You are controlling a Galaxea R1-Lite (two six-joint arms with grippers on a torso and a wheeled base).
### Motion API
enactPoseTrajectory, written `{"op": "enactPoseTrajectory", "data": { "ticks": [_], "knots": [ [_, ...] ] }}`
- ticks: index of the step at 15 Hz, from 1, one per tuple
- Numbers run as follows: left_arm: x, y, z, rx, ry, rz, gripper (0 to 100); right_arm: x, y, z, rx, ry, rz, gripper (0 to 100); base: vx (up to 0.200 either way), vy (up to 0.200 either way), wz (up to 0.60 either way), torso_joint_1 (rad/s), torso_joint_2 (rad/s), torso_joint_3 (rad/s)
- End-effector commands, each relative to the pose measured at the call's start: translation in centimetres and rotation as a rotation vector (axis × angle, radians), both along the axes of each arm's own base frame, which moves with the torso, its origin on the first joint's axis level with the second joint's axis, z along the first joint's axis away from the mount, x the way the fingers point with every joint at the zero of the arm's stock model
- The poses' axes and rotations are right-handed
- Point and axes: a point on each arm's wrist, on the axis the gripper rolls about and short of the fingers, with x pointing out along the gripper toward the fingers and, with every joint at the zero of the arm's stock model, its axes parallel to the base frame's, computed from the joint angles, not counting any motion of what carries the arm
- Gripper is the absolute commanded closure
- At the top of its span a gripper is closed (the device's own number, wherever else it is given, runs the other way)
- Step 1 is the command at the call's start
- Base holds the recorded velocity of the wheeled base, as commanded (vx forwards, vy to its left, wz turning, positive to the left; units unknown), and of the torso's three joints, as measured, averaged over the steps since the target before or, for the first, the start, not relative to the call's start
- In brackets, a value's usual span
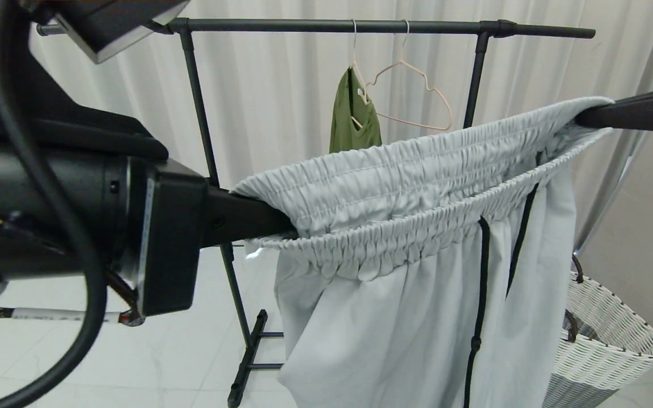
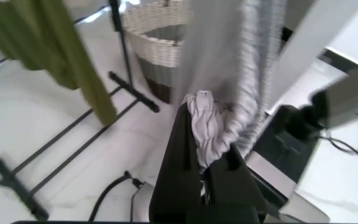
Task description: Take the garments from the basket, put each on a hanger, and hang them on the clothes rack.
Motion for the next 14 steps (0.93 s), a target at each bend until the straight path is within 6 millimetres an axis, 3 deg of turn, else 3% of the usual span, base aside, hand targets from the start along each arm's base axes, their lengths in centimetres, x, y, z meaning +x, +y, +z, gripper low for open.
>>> {"op": "enactPoseTrajectory", "data": {
  "ticks": [1,9,12,14],
  "knots": [
    [-1.7,0.2,0.4,-0.021,-0.015,-0.062,100,2.2,1.5,-0.8,-0.012,0.017,0.003,100,0.0,0.0,0.0,0.0,0.0,0.0],
    [-2.5,-0.4,0.4,-0.018,-0.021,-0.111,100,2.3,1.4,-0.9,-0.016,0.018,-0.014,100,0.0,0.0,0.0,0.0,0.0,0.0],
    [0.5,-0.8,1.1,-0.025,-0.034,0.002,100,2.0,-0.6,-0.5,-0.023,0.028,-0.096,100,0.0,0.0,0.0,0.0,0.0,0.0],
    [4.0,-2.4,1.6,-0.043,-0.062,0.096,100,0.8,-2.1,-0.3,-0.038,0.057,-0.138,100,0.0,0.0,0.0,0.0,0.0,0.0]
  ]
}}
